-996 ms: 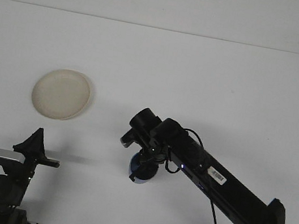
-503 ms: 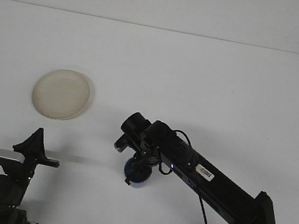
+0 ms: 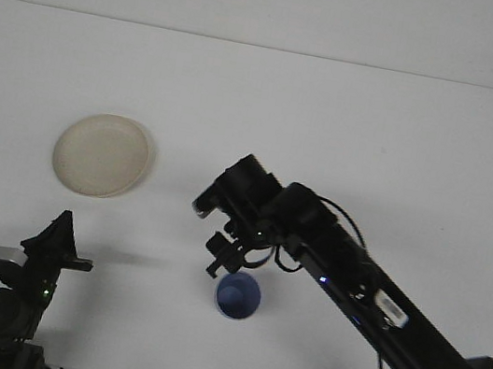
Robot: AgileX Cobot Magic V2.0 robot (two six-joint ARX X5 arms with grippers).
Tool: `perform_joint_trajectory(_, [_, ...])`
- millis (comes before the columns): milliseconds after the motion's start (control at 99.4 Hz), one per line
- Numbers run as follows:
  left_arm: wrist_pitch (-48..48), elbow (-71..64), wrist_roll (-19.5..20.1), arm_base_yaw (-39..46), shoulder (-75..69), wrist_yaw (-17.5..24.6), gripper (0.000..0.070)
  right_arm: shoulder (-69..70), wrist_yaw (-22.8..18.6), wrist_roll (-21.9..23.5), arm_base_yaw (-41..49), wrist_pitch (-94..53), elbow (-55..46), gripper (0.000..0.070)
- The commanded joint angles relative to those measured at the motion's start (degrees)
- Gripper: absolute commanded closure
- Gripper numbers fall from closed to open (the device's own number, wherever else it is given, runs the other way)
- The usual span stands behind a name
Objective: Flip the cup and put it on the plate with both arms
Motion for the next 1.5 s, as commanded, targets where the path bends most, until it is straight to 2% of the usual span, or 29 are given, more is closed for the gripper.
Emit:
perform_joint_trajectory(0, [0.5, 0.5, -9.9, -0.1, 0.0, 0.9, 0.0688, -3.3, -0.1, -0.3, -1.3, 2.8, 1.2, 0.0326])
perform_joint_trajectory(161, [-3.3, 5.9, -10.1, -0.2, 0.7, 9.6, 0.0685, -13.2, -1.2, -0.3, -6.9, 9.6, -3.1, 0.0326])
perform_joint_trajectory(292, [-10.1, 13.5, -8.9, -0.2, 5.5, 12.6, 0.0685, -24.2, -1.6, -0.3, -12.0, 18.8, -14.7, 0.0326])
perform_joint_trajectory(402, [-13.9, 21.1, -3.8, -0.2, 13.5, 18.0, 0.0685, -34.8, -1.6, 0.0, -16.2, 28.2, -27.8, 0.0326])
perform_joint_trajectory(563, [-17.2, 32.3, 6.7, -0.8, 27.9, 32.6, 0.0672, -49.7, -1.6, 0.4, -20.9, 39.5, -46.3, 0.0326])
perform_joint_trajectory(614, [-19.2, 35.9, 9.0, -1.6, 32.4, 35.3, 0.0601, -54.0, -1.6, 1.2, -21.8, 42.4, -51.5, 0.0326])
perform_joint_trajectory(644, [-20.9, 38.2, 10.4, -2.3, 35.4, 36.2, 0.0518, -56.4, -1.6, 1.7, -22.3, 44.0, -54.4, 0.0326])
perform_joint_trajectory(724, [-25.2, 43.2, 13.8, -4.7, 42.0, 36.2, 0.0322, -62.3, -1.2, 2.8, -23.3, 47.6, -61.4, 0.0326])
perform_joint_trajectory(805, [-29.9, 47.7, 17.6, -7.7, 48.0, 36.2, 0.0234, -67.6, -0.9, 4.0, -24.2, 50.0, -67.1, 0.0326])
perform_joint_trajectory(926, [-38.0, 54.3, 22.6, -13.3, 56.4, 36.1, 0.0233, -73.5, 1.6, 4.9, -24.8, 50.4, -72.9, 0.0326])
perform_joint_trajectory(996, [-42.2, 57.9, 24.1, -16.7, 60.9, 35.5, 0.0233, -75.6, 2.5, 5.0, -25.0, 49.8, -74.9, 0.0326])
perform_joint_trajectory(1107, [-49.1, 64.0, 26.5, -23.4, 68.6, 31.0, 0.0233, -77.5, 3.0, 4.9, -25.0, 48.4, -76.0, 0.0326])
perform_joint_trajectory(1288, [-57.7, 72.7, 27.9, -33.1, 79.7, 20.7, 0.0232, -77.8, 2.9, 4.9, -25.0, 48.3, -76.0, 0.0326])
perform_joint_trajectory(1489, [-58.2, 77.7, 27.8, -39.9, 88.2, 18.1, 0.0232, -77.8, 2.9, 4.9, -25.0, 48.3, -76.0, 0.0326])
